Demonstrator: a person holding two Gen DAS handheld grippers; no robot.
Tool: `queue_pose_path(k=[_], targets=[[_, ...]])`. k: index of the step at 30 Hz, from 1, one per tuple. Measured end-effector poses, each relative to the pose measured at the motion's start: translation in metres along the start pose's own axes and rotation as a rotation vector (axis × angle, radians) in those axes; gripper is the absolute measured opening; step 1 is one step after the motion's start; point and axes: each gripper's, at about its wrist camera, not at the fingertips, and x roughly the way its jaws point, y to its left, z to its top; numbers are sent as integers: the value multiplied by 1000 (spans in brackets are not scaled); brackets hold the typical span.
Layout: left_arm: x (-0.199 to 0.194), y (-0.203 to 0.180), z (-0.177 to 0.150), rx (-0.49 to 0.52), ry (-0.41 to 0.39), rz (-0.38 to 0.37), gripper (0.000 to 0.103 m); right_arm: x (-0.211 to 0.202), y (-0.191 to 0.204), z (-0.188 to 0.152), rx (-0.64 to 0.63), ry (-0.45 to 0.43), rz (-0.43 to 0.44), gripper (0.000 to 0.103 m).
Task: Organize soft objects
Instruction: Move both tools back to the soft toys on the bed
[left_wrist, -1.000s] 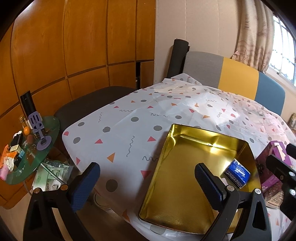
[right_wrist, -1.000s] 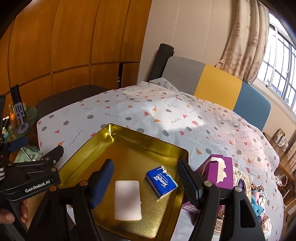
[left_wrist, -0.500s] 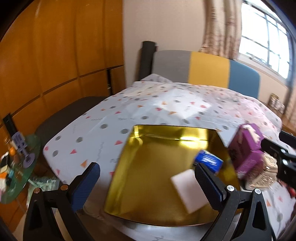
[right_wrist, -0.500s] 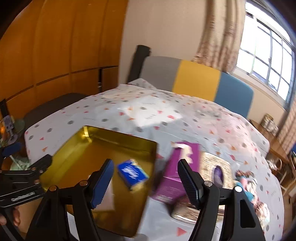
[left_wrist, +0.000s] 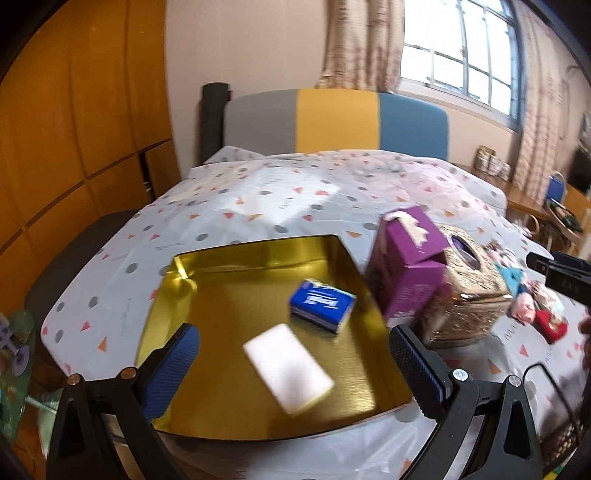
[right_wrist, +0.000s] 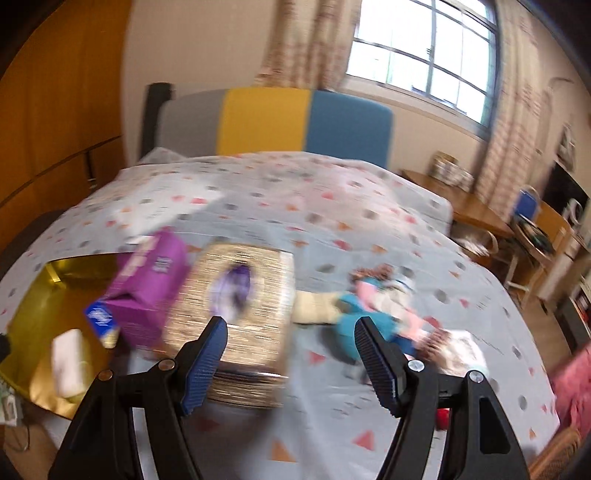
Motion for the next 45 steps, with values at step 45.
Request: queue_pose_path(k=[45], targets=[[85, -306, 105, 394, 198, -483, 74, 49, -246, -57, 750, 86, -169, 73]])
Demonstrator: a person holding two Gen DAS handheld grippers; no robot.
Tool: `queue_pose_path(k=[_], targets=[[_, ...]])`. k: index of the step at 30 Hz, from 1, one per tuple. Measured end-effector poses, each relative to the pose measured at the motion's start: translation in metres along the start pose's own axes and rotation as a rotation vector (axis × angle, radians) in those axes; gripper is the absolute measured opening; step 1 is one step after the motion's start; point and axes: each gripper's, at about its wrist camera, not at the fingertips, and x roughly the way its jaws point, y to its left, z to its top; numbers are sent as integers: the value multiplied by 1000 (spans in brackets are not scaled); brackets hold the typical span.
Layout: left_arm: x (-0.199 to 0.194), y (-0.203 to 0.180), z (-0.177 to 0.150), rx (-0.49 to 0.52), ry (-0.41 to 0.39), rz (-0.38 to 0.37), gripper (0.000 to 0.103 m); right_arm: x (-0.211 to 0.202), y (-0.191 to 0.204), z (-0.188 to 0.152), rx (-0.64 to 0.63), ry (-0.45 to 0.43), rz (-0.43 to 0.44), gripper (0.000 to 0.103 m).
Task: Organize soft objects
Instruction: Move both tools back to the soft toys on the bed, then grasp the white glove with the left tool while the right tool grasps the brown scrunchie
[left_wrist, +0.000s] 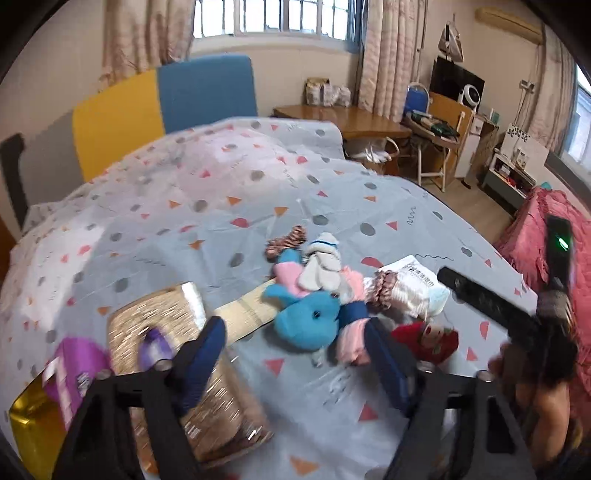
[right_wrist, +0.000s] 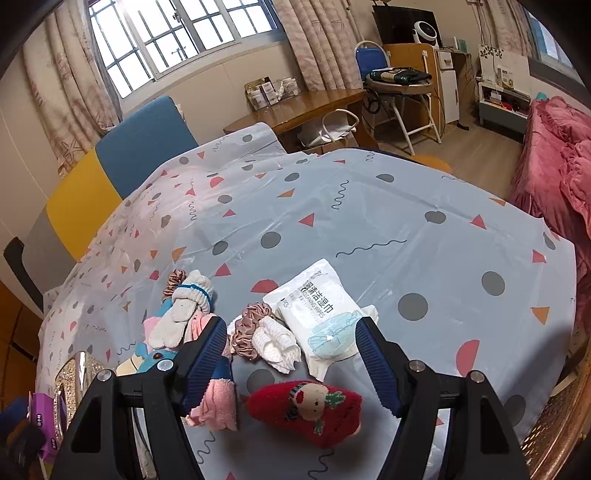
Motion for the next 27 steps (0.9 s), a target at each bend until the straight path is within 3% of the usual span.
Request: queue_pose_path(k=[8, 14, 18, 19, 22, 25, 27], targets=[[88, -25, 43, 35, 104, 26, 73, 2, 2, 0, -2, 23, 42, 74], [156, -33, 66, 29, 206, 27, 61, 3, 2, -2, 3, 37, 75, 74], [194, -42, 70, 57, 267, 43, 60, 6, 0, -2, 18, 56, 101, 74], [200, -44, 69, 68, 277, 54, 60, 6, -1, -2, 20, 57, 106, 74], [215, -48, 66, 82, 305, 41, 43, 7, -2, -2, 29, 65, 119, 74], [203, -43, 65, 56, 249, 9, 33, 7, -2, -2, 29, 68, 124, 74], [186, -37, 65, 32, 215, -8, 33, 8, -2, -2, 31, 70, 125, 74]])
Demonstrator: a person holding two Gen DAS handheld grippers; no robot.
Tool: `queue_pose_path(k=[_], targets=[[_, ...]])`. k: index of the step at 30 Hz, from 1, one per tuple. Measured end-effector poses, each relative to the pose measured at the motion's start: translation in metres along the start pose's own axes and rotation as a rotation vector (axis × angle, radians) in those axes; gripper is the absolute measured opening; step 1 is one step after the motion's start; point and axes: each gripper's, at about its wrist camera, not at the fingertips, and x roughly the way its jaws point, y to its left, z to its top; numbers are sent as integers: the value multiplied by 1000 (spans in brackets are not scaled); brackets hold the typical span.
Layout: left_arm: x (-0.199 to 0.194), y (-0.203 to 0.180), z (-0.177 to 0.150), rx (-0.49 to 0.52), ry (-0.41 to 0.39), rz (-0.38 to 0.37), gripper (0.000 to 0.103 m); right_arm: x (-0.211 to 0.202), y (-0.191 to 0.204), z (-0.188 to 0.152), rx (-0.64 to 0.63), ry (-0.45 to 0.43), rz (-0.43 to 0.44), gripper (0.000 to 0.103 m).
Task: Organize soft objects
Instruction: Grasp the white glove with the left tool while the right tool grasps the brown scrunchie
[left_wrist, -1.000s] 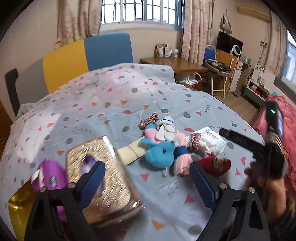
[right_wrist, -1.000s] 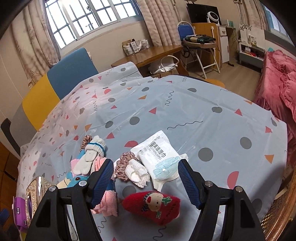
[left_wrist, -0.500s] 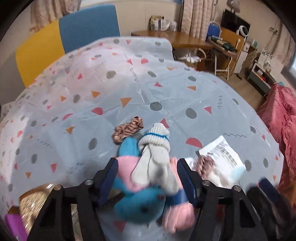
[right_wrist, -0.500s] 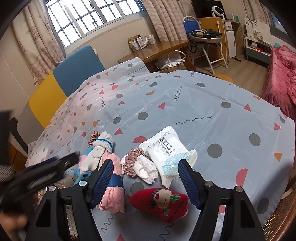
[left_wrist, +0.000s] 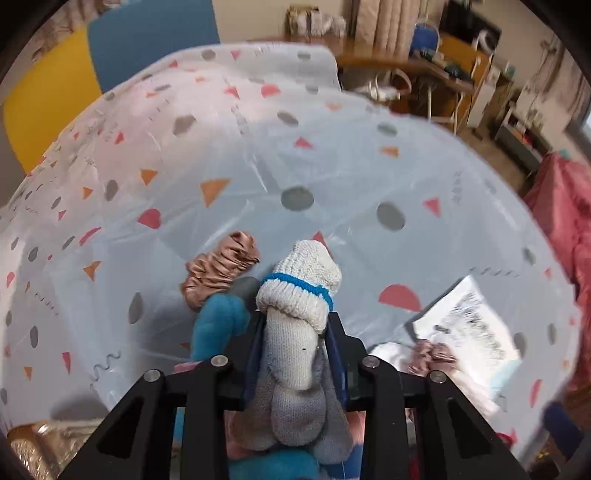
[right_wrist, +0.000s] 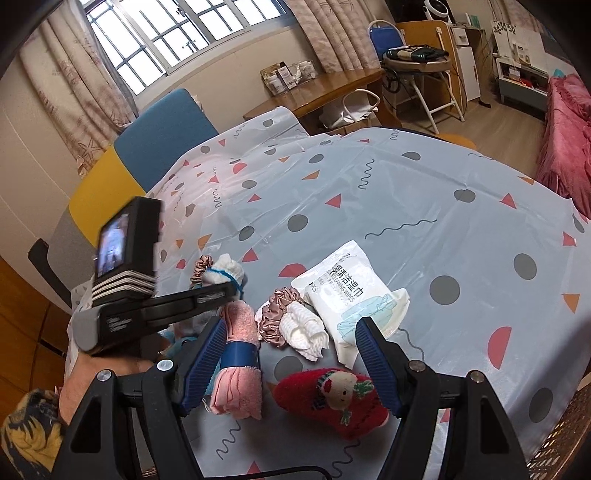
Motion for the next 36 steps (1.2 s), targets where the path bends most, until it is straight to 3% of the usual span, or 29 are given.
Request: queue_pose_path(k=[5, 14, 21, 28, 36], targets=[[-46, 19, -8, -57, -67, -34, 33, 4, 2, 0, -12, 21, -14, 74], [-99, 66, 7, -213, -133, -91, 33, 21, 21, -7, -110, 108, -43, 74], [-146, 113, 1, -281, -211, -31, 33, 37, 35, -6, -177, 198, -11, 74], [-182, 165, -17, -363, -250, 36, 33, 54, 66, 17, -251, 197, 12, 74], [-232, 210, -59, -415, -318, 92, 33, 102, 102, 43, -258, 228, 45, 74]])
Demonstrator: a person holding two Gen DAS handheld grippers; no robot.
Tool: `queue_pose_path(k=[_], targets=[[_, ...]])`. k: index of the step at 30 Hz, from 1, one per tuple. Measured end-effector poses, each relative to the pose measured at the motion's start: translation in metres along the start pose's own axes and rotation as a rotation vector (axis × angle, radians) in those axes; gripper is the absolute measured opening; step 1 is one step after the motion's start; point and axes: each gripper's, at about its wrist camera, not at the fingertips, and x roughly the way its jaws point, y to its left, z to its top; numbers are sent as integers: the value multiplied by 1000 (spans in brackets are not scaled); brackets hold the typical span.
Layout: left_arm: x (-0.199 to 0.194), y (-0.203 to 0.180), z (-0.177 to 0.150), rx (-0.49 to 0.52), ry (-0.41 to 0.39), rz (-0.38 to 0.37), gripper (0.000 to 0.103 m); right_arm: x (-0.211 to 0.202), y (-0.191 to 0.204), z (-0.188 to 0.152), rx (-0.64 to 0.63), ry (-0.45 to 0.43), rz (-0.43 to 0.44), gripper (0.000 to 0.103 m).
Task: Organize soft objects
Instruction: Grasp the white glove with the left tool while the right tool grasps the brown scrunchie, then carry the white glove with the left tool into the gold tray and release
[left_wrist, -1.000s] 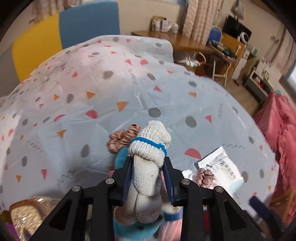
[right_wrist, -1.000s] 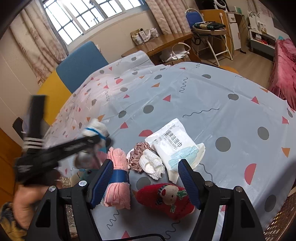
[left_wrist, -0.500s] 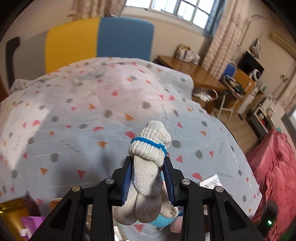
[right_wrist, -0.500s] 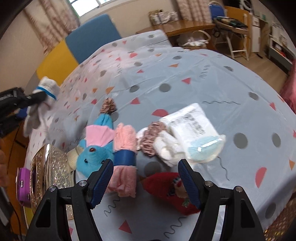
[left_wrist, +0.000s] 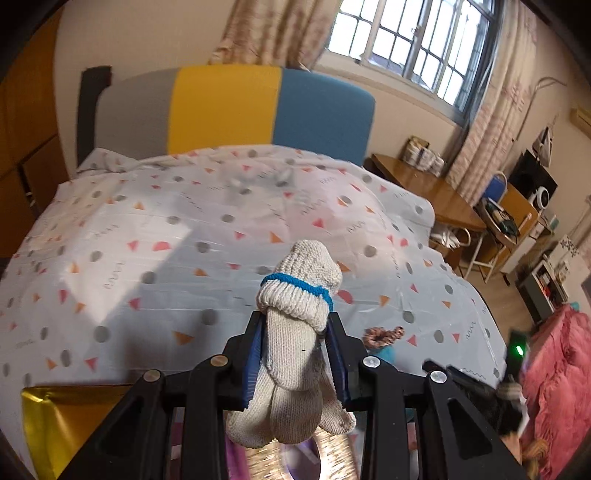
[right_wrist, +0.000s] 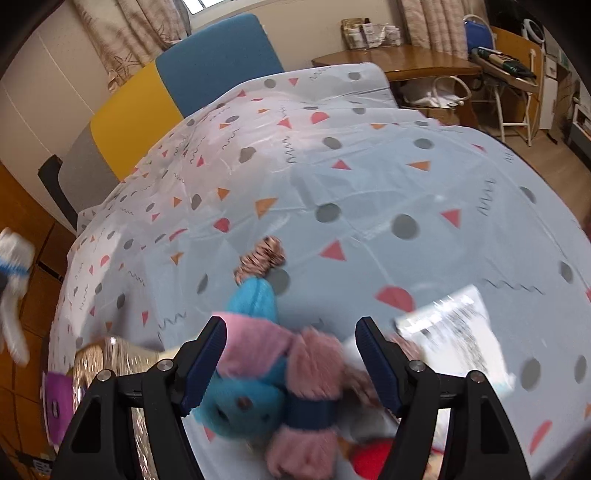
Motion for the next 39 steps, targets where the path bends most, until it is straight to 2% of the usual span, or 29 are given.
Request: queue_pose_path(k=[9, 12, 17, 20, 21, 22, 25, 29, 33, 35, 37, 39], targets=[[-63, 84, -26, -74, -67, 51, 34, 69, 16, 36, 37, 78, -17, 74], [-82, 116, -41, -107, -90, 96, 34, 89, 16, 42, 57, 107, -47, 74], [-100, 172, -79, -200, -78, 168, 34, 114, 20, 44, 65, 152, -62, 73], [-99, 205, -111, -263, -48, 212, 34, 122, 32, 45, 15, 159, -66, 54], [-93, 217, -123, -289, -24, 233, 34, 123, 37, 45, -17, 156, -79, 37], [-86, 229, -133, -320, 3, 248, 34, 124, 41, 44, -38, 160, -86, 25], [-58, 252, -157, -379, 76, 258, 34, 124, 53, 42, -108, 156, -116, 18], [-18, 263, -171, -403, 142, 284, 35, 110, 67, 41, -181, 122, -120, 15], [0, 263, -176, -426, 159, 299, 46, 93, 77, 42, -206, 90, -99, 15], [-7, 255, -173, -413, 124, 317, 68, 85, 80, 41, -211, 79, -92, 15], [-16, 250, -170, -393, 86, 341, 79, 78, 81, 40, -211, 73, -84, 15], [-29, 240, -169, -355, 47, 361, 79, 72, 81, 37, -205, 69, -78, 15]])
